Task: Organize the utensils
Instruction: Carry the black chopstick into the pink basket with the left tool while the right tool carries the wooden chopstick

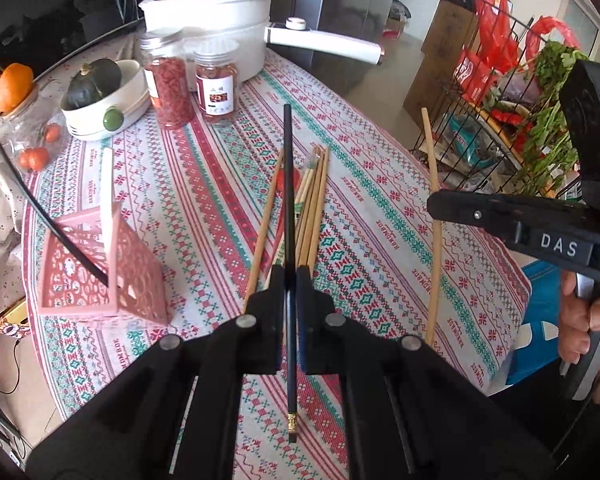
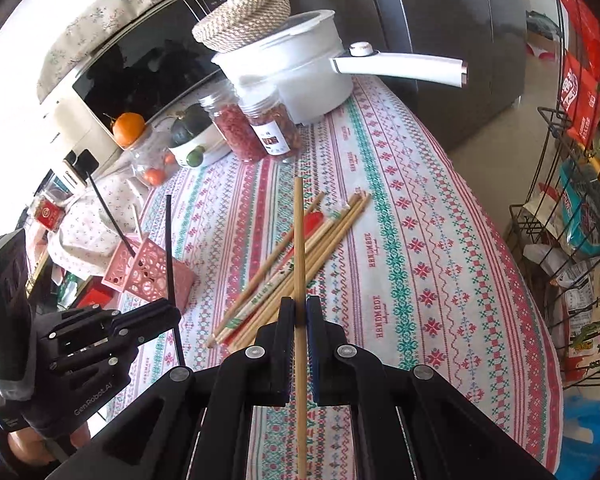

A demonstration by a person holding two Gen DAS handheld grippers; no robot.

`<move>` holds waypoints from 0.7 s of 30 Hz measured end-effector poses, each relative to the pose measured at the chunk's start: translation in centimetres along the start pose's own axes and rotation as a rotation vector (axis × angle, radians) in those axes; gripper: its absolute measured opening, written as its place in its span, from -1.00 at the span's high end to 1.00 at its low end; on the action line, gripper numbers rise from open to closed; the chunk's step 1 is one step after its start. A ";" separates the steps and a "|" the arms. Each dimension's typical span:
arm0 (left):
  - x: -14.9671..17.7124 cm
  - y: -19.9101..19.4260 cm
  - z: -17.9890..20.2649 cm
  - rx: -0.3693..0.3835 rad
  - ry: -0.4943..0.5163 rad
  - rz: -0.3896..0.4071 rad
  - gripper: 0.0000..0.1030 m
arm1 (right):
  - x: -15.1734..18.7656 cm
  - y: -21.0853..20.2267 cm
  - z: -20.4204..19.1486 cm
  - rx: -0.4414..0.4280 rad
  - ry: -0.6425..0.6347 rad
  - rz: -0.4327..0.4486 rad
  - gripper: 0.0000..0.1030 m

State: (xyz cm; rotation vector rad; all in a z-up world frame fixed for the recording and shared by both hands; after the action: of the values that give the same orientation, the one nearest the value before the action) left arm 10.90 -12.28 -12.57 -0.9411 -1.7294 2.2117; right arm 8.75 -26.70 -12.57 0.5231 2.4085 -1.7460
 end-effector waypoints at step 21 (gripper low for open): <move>0.5 -11.8 -5.1 0.008 -0.076 0.332 0.88 | -3.3 -5.6 -8.6 -0.074 -0.126 0.260 0.89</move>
State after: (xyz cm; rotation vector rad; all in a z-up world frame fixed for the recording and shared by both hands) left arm 10.62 -4.30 -2.48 -1.2358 -1.6977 2.4824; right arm 10.76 -20.81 -3.75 0.6612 2.1975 -1.5290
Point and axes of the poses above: each gripper's, at about its wrist camera, not at the fingertips, and y roughly the way its jaws point, z to its right, x to its underside, the point moved 9 cm from there along y, roughly the way its jaws point, and after that the axes turned 12 degrees about -z, right-handed, at the moved point
